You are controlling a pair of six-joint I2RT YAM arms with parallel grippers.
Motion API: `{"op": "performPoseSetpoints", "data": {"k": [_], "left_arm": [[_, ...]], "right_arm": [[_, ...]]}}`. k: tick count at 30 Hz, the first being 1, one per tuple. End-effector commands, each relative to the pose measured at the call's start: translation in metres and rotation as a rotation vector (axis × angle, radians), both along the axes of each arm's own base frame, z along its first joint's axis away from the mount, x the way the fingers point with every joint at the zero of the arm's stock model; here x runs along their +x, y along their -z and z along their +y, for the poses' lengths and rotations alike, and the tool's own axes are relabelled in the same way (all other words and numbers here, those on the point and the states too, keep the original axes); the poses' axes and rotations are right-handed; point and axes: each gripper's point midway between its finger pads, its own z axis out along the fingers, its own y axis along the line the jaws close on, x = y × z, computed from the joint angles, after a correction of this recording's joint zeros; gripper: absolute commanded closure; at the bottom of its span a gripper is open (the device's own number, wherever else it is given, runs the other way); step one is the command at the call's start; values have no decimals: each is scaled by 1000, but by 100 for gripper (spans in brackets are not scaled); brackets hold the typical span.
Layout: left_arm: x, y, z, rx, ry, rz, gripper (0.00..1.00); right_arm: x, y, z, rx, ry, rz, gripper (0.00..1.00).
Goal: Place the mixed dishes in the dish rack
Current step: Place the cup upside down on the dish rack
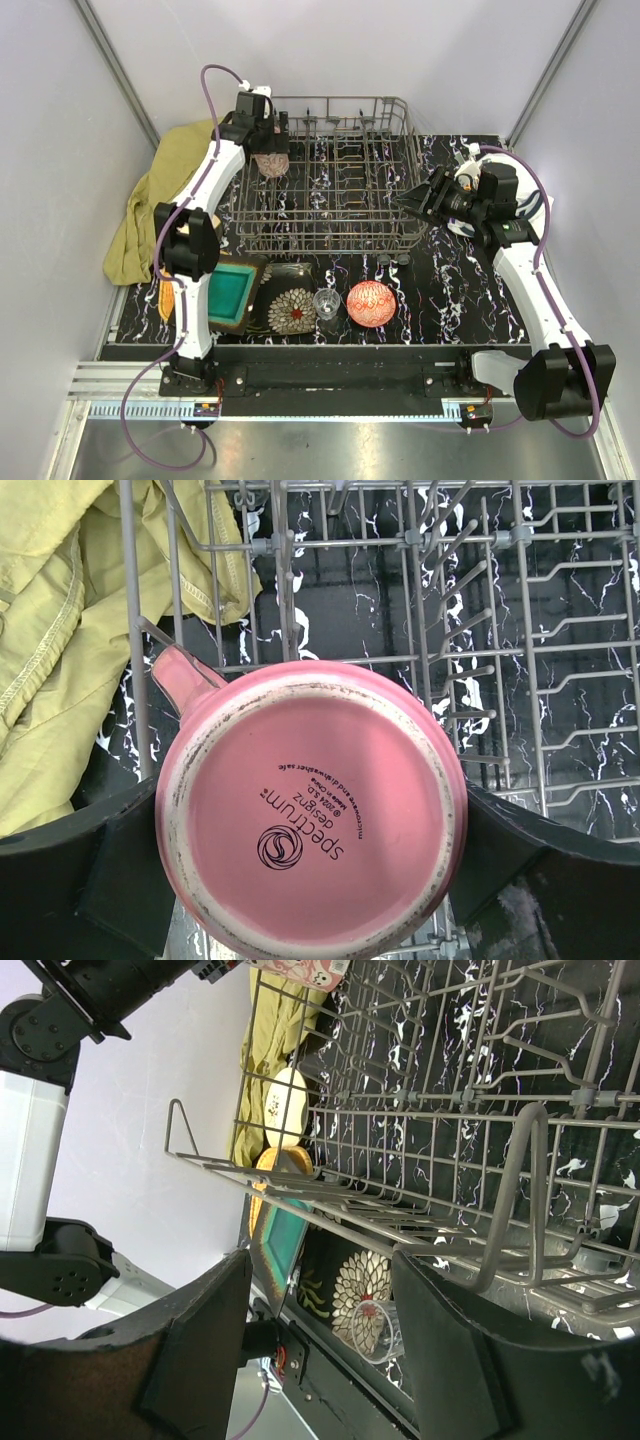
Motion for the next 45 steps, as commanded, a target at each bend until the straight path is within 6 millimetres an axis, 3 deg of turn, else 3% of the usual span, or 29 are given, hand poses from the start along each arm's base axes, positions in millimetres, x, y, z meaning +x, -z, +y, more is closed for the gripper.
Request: {"op": "performPoseSetpoints", "data": {"k": [1, 11, 22, 26, 29, 34, 39, 45], "left_arm": [[23, -42, 3, -9, -18, -176, 100], [22, -6, -1, 11, -6, -117, 100], [20, 20, 1, 62, -8, -81, 100], [18, 27, 2, 75, -9, -66, 91], [16, 29, 5, 81, -18, -61, 77], [13, 32, 9, 91, -30, -56, 66], [11, 27, 10, 93, -35, -62, 60], [9, 16, 12, 93, -41, -81, 42]], "right_arm": [[17, 25, -16, -71, 72, 32, 33], [15, 31, -19, -76, 80, 41, 33], [16, 34, -21, -76, 77, 45, 33], [16, 34, -22, -73, 80, 51, 33], [17, 35, -22, -72, 79, 51, 33], [16, 34, -22, -67, 76, 51, 33], [15, 32, -22, -62, 76, 51, 33], [13, 30, -21, -57, 74, 48, 33]]}}
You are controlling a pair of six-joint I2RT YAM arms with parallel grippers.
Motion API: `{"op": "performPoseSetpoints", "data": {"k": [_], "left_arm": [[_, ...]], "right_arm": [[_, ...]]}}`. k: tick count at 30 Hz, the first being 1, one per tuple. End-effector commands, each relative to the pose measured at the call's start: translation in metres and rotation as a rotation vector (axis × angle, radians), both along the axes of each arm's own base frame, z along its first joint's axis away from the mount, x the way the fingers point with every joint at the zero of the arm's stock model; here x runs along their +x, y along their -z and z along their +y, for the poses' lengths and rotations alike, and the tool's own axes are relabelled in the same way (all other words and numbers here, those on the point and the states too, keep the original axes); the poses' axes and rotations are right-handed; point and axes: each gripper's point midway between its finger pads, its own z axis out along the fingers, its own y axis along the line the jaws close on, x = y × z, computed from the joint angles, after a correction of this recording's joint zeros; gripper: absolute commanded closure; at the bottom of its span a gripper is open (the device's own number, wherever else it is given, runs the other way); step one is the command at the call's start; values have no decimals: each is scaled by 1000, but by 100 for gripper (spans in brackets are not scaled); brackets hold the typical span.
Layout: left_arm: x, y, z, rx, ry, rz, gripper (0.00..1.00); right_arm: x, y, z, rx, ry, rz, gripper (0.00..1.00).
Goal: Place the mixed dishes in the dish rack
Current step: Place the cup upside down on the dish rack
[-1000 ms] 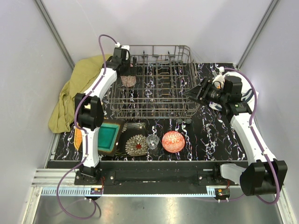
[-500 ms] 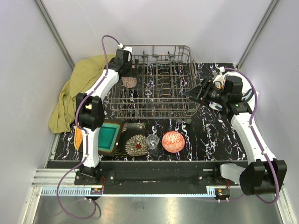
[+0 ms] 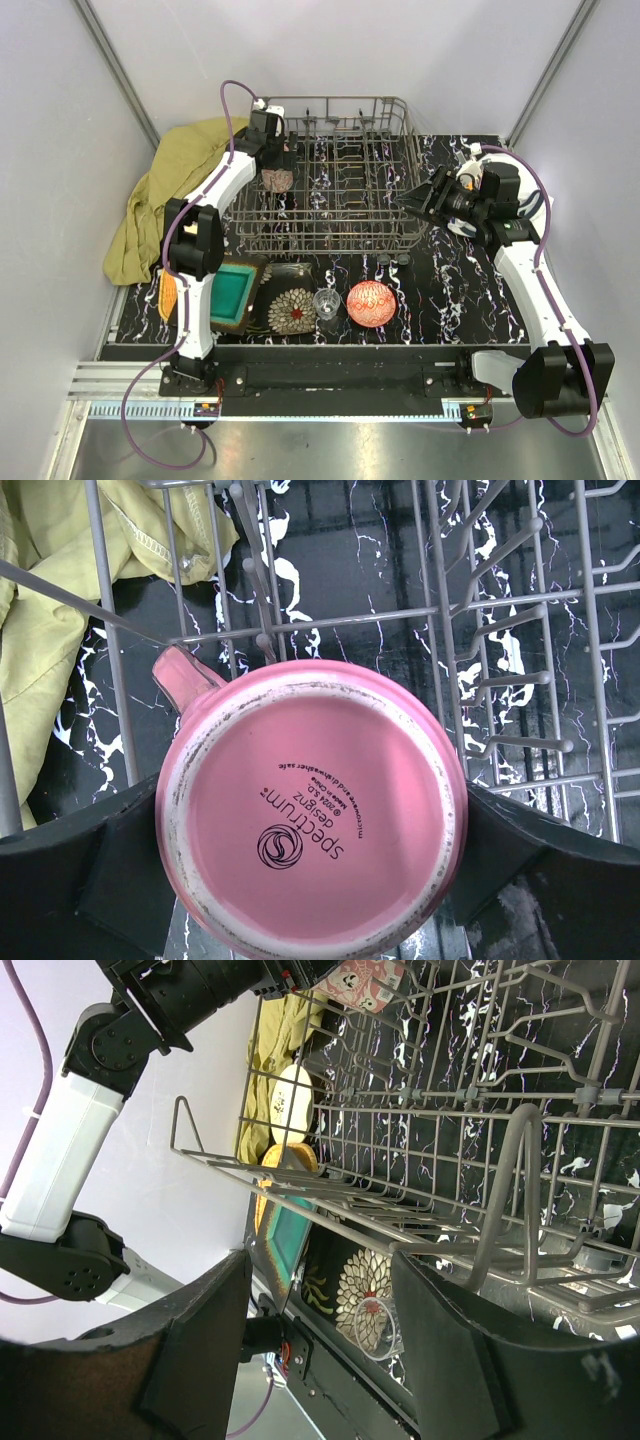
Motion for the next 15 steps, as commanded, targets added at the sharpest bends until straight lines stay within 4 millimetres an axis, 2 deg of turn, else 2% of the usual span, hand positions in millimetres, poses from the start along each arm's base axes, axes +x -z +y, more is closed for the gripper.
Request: {"op": "performPoseSetpoints", "data": {"k": [1, 5, 10, 15], "left_arm": [[14, -51, 22, 9, -75, -145, 38], [12, -70, 22, -4, -72, -175, 31], [8, -101, 24, -15, -77, -231, 1], [5, -123, 24, -29, -70, -267, 1]], "right_arm": [[12, 30, -17, -71, 85, 43, 33], [12, 29, -18, -66, 85, 45, 33], [10, 26, -17, -57, 81, 43, 33], [8, 24, -16, -52, 82, 42, 32]]}}
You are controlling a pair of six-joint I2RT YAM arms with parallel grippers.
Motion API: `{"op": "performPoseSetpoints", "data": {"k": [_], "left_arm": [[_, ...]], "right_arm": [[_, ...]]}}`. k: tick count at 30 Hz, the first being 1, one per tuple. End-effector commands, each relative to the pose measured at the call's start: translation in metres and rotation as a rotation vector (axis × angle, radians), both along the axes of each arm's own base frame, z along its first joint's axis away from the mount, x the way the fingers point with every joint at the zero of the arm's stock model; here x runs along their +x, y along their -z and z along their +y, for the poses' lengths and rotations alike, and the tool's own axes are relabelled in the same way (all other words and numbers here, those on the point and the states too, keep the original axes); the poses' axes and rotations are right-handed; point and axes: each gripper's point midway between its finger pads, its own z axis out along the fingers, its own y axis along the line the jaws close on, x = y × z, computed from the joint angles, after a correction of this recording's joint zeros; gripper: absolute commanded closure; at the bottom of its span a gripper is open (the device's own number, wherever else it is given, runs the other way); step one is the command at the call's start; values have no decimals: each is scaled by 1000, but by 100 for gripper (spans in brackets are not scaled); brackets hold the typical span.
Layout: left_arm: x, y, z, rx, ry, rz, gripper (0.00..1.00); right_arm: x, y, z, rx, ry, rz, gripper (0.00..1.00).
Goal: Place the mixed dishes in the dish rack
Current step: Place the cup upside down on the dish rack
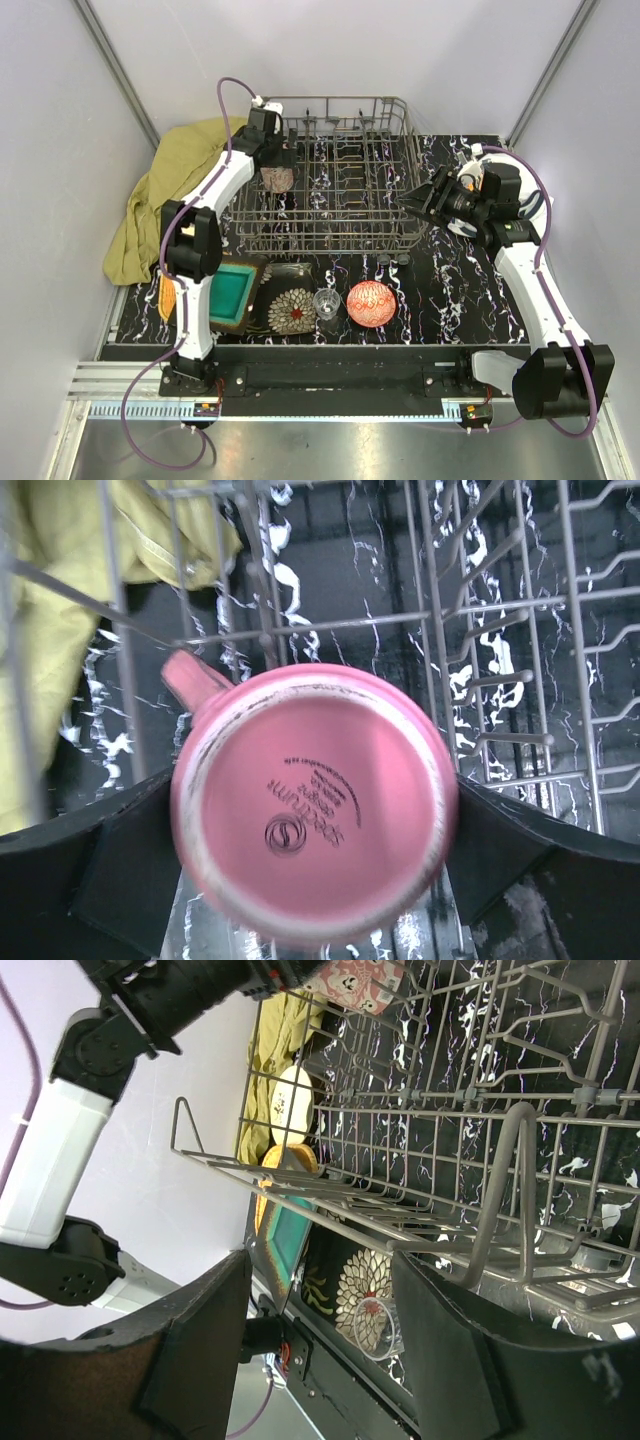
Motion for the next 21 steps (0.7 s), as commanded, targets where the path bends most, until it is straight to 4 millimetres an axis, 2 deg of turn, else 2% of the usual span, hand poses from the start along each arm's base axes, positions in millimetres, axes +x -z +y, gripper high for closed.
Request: {"op": "performPoseSetpoints", "data": {"k": [1, 9, 14, 15, 17, 18, 20, 21], "left_arm": [[5, -119, 24, -25, -66, -261, 1], [-7, -152, 28, -41, -64, -311, 1], [-22, -187, 25, -80, -44, -366, 1], [-29, -202, 25, -98, -36, -391, 1], [-37, -215, 24, -117, -25, -412, 1], [-47, -233, 26, -130, -24, -443, 1], [-59, -239, 29, -139, -24, -451, 1], [-72, -256, 31, -154, -23, -479, 1]], "right_arm": [[8, 24, -15, -54, 80, 43, 33], [4, 22, -14, -44, 80, 44, 32], [1, 20, -14, -43, 80, 36, 33], [0, 18, -14, -43, 80, 33, 33], [-2, 16, -15, -47, 83, 30, 33], [-3, 13, -16, -55, 82, 20, 33], [-5, 12, -19, -84, 94, 20, 32], [-7, 8, -20, -91, 95, 12, 32]]}}
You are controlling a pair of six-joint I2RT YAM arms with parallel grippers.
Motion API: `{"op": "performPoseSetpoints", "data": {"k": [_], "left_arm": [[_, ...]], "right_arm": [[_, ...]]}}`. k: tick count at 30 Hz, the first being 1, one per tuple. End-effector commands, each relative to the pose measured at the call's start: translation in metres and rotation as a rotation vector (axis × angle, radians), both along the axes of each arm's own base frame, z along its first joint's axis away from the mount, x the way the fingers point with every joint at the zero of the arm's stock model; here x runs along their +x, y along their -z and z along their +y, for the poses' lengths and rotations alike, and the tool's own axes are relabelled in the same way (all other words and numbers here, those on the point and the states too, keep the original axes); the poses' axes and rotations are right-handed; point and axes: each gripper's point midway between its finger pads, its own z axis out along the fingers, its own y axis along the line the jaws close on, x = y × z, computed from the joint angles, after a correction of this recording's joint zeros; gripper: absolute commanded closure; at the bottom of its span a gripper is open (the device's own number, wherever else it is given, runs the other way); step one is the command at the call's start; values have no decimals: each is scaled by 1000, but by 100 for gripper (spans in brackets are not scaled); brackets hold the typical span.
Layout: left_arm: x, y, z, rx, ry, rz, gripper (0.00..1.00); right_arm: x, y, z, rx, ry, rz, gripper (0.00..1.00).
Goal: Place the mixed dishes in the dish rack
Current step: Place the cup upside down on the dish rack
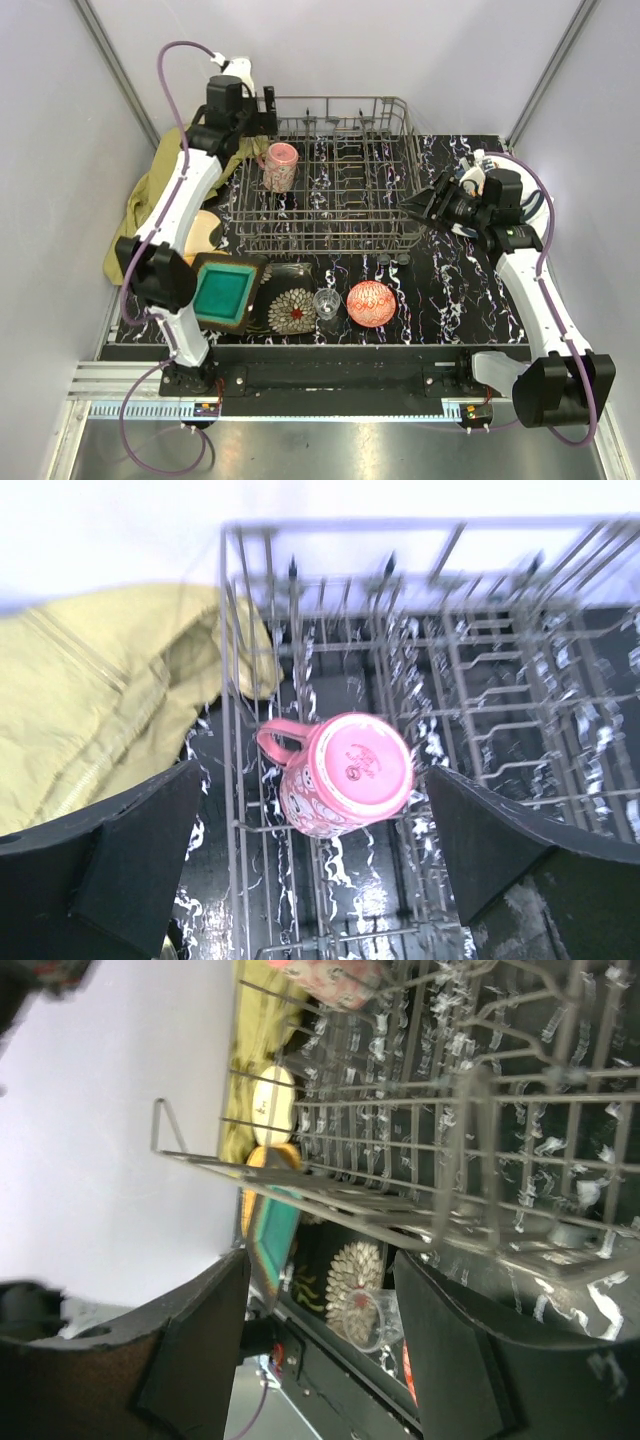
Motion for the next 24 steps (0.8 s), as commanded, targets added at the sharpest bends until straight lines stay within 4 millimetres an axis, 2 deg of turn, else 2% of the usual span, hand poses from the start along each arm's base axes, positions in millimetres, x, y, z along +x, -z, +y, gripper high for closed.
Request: {"op": "performPoseSetpoints", "data": {"k": [1, 2, 3, 4, 5, 6, 7, 8, 9, 10, 11, 12, 13, 14, 16, 17, 19, 24], "left_arm": [[-47, -89, 6, -81, 22, -182, 1], [-54, -83, 5, -86, 35, -167, 1], [-69, -99, 6, -105, 44, -197, 1], [-76, -90, 6, -110, 49, -176, 1], [-93, -103, 7, -129, 67, -201, 1], [-101, -104, 8, -145, 69, -201, 1], [-108, -92, 7, -146, 74, -177, 1], [-125, -103, 10, -158, 82, -205, 1], [-132, -103, 12, -167, 80, -208, 1], [-139, -91, 13, -165, 79, -184, 1], [-153, -99, 15, -177, 86, -209, 1], [-160, -98, 16, -189, 87, -210, 1], [-165, -86, 16, -188, 90, -188, 1], [-176, -93, 19, -199, 95, -211, 1], [-185, -80, 20, -207, 90, -190, 1], [-194, -85, 22, -218, 91, -206, 1], [-200, -76, 18, -229, 114, -189, 1], [-216, -74, 19, -246, 129, -186, 1]], "right_arm": [[-3, 0, -15, -84, 59, 1, 32], [-5, -1, -15, -97, 53, -5, 32], [-9, -5, -16, -102, 50, -15, 33], [-14, -5, -17, -111, 49, -1, 33], [-18, -6, -18, -128, 45, -6, 34], [-27, -6, -19, -140, 46, 8, 34], [-30, -9, -21, -153, 55, 4, 34], [-35, -10, -22, -169, 53, -4, 34], [-46, -11, -23, -180, 54, 5, 34], [-49, -15, -25, -191, 64, -3, 34], [-54, -18, -26, -201, 64, -10, 34], [-64, -20, -27, -205, 65, -1, 34], [-69, -26, -27, -210, 68, -15, 34], [-74, -30, -26, -210, 64, -22, 35], [-89, -36, -24, -204, 51, -21, 35], [-94, -37, -22, -200, 46, -19, 36], [-106, -37, -20, -202, 33, -9, 37], [-129, -21, -9, -239, -13, 35, 36]]}}
